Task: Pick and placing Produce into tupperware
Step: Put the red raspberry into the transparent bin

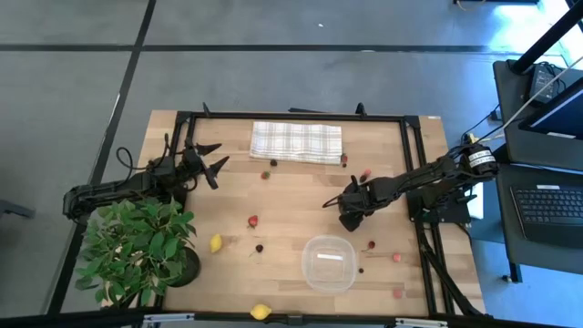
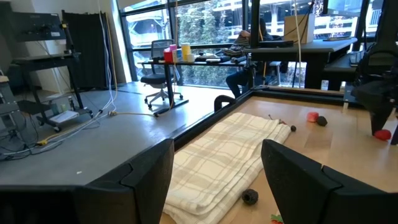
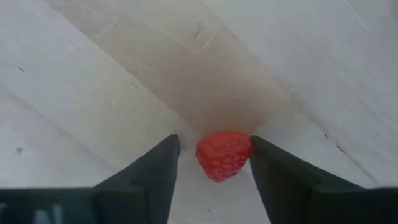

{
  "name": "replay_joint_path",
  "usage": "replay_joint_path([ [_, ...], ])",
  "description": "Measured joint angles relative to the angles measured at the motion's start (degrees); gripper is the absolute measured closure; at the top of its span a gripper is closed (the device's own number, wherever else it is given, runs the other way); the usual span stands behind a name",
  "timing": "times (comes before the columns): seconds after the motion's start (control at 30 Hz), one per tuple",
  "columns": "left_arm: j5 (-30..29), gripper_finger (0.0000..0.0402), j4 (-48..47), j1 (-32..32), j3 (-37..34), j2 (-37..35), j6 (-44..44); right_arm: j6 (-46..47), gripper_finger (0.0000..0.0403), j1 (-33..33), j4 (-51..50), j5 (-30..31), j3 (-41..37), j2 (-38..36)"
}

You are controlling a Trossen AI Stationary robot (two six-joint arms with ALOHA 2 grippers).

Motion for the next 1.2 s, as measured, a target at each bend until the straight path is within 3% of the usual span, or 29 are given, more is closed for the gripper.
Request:
replay_joint_path([
  [0.3, -0.01, 0.0164, 0.0, 0.01, 0.0, 0.0, 0.0, -0.09, 0.0279, 0.0, -0.07, -0.14, 0.0, 0.04],
  [0.53, -0.02, 0.0164, 0.02, 0.01, 0.0, 0.0, 0.0, -1.45, 0.0276, -0.02, -1.03, -0.24, 0.94, 0.24],
  [0.87, -0.02, 0.0164, 0.0, 0.01, -0.02, 0.0, 0.0, -7.94, 0.0283, 0.28, -11.74, 0.73, 14.63, 0.28],
  [1.03, -0.02, 0.0164, 0.0, 0.01, 0.0, 0.0, 0.0, -11.6, 0.0283, 3.03, -10.47, 0.88, 21.85, 0.22],
  [1.2, -0.02, 0.0164, 0.0, 0.01, 0.0, 0.0, 0.0, -19.27, 0.0283, 8.22, -1.7, 0.9, 25.39, 0.16],
])
